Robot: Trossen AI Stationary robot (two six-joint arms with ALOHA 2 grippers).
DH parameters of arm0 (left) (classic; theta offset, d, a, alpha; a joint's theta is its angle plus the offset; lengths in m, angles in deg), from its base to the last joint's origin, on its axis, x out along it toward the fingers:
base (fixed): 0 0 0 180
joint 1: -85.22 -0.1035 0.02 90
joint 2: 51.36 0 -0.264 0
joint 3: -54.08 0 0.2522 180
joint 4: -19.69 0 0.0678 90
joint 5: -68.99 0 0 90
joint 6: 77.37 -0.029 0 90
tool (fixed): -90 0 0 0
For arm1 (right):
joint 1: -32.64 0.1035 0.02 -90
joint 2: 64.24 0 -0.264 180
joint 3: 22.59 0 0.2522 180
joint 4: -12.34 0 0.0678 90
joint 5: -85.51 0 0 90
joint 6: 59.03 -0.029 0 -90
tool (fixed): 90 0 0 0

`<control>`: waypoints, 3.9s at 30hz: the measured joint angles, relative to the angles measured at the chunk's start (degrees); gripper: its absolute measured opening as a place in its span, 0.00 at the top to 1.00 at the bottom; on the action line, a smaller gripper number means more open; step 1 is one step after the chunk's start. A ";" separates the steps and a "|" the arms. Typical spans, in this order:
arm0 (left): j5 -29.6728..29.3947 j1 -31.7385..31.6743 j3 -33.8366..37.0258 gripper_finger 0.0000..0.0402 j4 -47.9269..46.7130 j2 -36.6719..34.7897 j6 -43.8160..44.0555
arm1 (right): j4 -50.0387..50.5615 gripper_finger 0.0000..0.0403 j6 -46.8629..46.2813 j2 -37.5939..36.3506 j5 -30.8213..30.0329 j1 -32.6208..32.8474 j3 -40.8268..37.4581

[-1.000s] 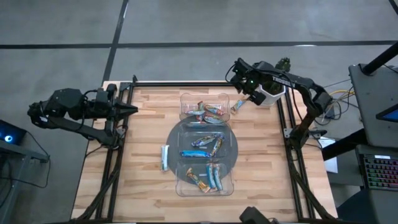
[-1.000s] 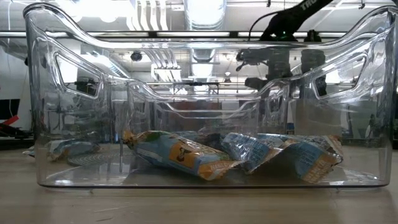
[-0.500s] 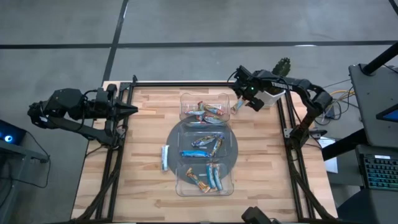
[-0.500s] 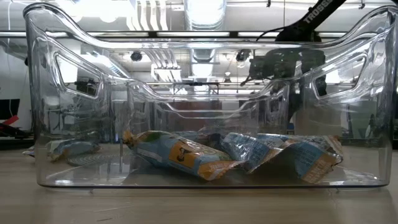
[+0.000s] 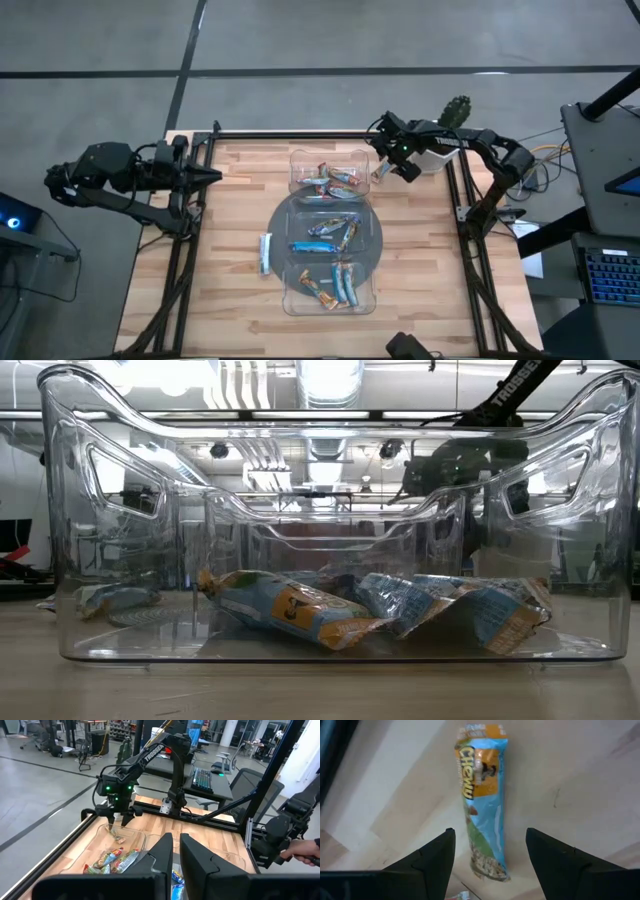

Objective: Pick and place Granola Bars by type
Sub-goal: Put the yellow granola bar into the bottom transparent bin

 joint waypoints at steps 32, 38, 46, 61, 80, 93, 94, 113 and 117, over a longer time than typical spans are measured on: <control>0.02 -0.04 0.00 0.96 -0.01 0.09 0.07 | 0.04 0.44 6.46 1.79 -2.11 0.12 7.30; 0.04 -0.02 0.00 0.96 -0.01 0.09 0.55 | 0.31 0.44 10.36 6.05 -0.36 0.27 10.22; 0.04 -0.02 0.00 0.96 -0.01 0.09 1.73 | 12.26 0.44 16.69 10.98 0.22 0.27 16.98; 0.04 -0.02 0.00 0.96 -0.01 0.09 1.77 | 19.40 0.44 18.33 12.85 0.67 0.27 21.59; 0.05 -0.01 0.00 0.96 -0.04 0.09 1.49 | 21.07 0.44 11.70 12.85 -2.38 1.63 18.68; 0.07 0.02 0.01 0.96 -0.03 0.11 1.54 | 15.68 0.44 9.77 12.85 -2.37 1.91 14.85; 0.07 0.02 0.01 0.96 -0.03 0.10 1.64 | 15.69 0.44 9.77 12.85 -2.37 1.91 14.51; 0.07 -0.02 0.01 0.96 -0.03 0.11 1.75 | 10.17 0.44 9.42 12.70 -2.32 1.95 10.49; 0.04 -0.02 0.02 0.96 -0.01 0.11 1.77 | 10.12 0.45 9.40 12.70 -2.31 1.95 10.47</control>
